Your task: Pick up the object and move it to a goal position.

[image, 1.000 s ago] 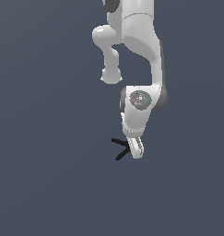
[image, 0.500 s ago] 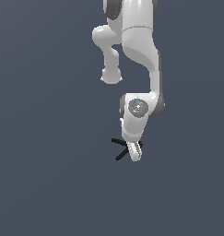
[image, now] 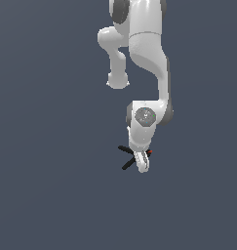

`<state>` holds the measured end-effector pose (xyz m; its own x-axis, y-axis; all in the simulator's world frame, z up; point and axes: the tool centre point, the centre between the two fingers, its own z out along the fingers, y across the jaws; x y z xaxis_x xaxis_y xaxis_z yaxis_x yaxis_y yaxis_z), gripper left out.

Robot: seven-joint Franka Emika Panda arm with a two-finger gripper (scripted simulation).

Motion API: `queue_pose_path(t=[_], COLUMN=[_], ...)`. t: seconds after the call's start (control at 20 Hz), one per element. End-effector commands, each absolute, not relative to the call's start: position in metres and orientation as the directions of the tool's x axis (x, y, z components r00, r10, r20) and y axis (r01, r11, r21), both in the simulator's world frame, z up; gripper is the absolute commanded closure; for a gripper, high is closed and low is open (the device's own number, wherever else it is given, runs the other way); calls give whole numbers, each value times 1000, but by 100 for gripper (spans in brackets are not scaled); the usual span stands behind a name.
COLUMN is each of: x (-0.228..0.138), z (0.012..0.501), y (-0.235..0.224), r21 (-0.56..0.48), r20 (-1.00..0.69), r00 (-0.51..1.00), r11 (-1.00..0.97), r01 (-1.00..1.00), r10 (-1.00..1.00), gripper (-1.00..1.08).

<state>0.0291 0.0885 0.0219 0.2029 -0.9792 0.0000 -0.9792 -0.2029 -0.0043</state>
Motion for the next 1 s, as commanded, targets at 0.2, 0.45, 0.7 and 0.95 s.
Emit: queue_pose_path(t=[0.2,0.45,0.7,0.95], x=[28,31,41,55], z=[19,25,38,58], y=[89,92,103,122], r21=[0,-5,-4,-3], r20=[0,0,1,1], r00=[204,203,203,203], r11=[-204,-203,-203,-203], r01=[-979,-979,-979,-979], r10=[-979,-979,-979,-979], gripper=[108,108,108,108])
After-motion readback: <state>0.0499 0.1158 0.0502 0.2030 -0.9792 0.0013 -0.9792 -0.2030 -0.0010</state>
